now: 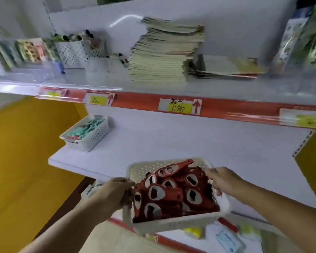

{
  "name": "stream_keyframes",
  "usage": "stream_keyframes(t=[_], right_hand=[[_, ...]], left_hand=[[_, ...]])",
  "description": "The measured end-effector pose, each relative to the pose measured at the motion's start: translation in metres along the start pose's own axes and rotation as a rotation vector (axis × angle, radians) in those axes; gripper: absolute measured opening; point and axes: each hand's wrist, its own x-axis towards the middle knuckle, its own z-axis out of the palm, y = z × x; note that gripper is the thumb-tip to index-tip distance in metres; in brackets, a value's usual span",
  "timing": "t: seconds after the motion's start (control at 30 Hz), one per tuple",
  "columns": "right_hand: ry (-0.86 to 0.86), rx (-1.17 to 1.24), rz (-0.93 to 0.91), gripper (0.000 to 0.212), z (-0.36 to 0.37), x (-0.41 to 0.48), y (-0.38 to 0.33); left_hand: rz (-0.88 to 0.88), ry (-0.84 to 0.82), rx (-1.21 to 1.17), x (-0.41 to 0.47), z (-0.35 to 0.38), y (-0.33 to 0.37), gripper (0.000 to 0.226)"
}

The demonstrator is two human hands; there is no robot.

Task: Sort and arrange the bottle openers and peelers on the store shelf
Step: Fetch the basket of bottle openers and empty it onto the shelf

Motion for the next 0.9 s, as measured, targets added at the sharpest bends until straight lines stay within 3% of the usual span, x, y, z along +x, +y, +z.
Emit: stream_keyframes(t=[0.17,0.47,0.67,0.9], right_hand=[[0.264,-0.045,0.179,0.052,0.046,0.021,0.018],[0.534,-0.139,0.358,0.052,0.024,0.077,0.044],[0.623,0.078,0.411,0.039,0.002,0.111,0.085],[0.625,0.230,0.369,0.033,-0.009,0.126,0.102]], left_hand=[[0.073,-0.185,0.136,0.113,-0.007,-0.002,0.029],[0.028,-0.190,0.228,0.206,0.061,0.000,0.030],[0.110,-0.274,0.150,0.219,0.086,-0.015,0.028],[0.275,-0.071,0.225,0.224,0.106,-0.014,0.040]])
